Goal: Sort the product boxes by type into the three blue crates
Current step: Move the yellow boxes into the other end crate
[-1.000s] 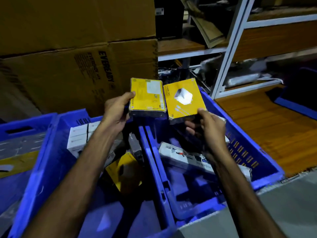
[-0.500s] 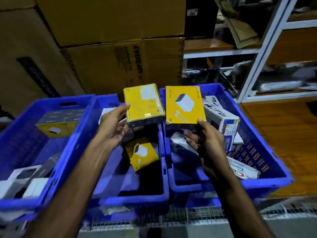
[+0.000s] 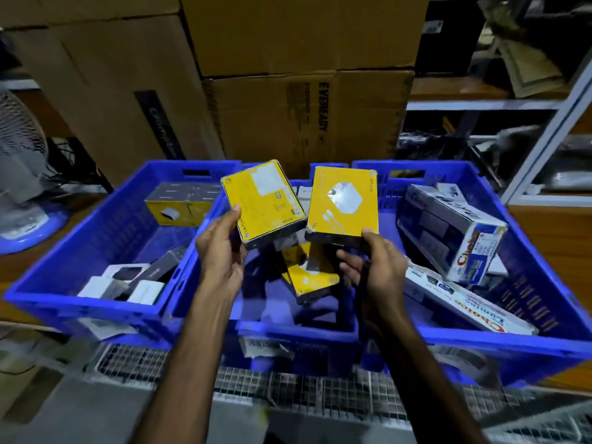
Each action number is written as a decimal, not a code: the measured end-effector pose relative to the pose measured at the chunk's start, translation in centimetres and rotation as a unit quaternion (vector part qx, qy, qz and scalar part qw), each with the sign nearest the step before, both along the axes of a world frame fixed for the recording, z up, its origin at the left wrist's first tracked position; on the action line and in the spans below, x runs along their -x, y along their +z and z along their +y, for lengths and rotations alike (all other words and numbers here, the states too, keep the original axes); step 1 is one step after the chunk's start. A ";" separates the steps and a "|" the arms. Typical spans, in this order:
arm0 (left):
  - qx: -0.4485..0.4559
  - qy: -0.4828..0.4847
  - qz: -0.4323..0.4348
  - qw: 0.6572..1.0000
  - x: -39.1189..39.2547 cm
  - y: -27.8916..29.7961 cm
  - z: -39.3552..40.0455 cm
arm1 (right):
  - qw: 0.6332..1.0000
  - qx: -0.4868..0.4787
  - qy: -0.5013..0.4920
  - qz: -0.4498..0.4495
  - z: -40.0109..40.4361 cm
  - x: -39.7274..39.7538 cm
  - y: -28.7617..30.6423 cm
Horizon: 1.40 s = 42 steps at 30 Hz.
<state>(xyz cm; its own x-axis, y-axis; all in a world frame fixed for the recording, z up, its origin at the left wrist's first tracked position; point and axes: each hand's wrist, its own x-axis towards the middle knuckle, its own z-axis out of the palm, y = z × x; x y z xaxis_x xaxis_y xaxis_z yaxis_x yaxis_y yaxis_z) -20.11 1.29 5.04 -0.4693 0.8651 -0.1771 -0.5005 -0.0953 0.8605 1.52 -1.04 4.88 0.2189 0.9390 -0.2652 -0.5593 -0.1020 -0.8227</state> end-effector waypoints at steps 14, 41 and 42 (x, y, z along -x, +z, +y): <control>-0.021 0.048 0.076 0.996 15.1 -1.5 -0.2 | 0.996 -0.007 -0.009 -0.087 1.8 15.0 -1.4; 0.110 0.000 0.672 0.733 37.2 -5.0 10.8 | 0.703 -0.193 0.242 -0.640 16.9 33.8 -2.1; 0.095 0.005 0.675 0.732 37.0 -4.8 10.3 | 0.689 -0.196 0.244 -0.654 16.6 33.4 -2.1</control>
<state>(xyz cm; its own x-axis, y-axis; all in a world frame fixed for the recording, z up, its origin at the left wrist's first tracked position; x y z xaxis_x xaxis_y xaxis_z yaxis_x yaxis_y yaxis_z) -57.10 11.61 0.26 -0.3336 0.8807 0.3361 0.8173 0.0925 0.5688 -31.87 15.60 2.77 -0.3365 0.9291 0.1535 0.7086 0.3572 -0.6085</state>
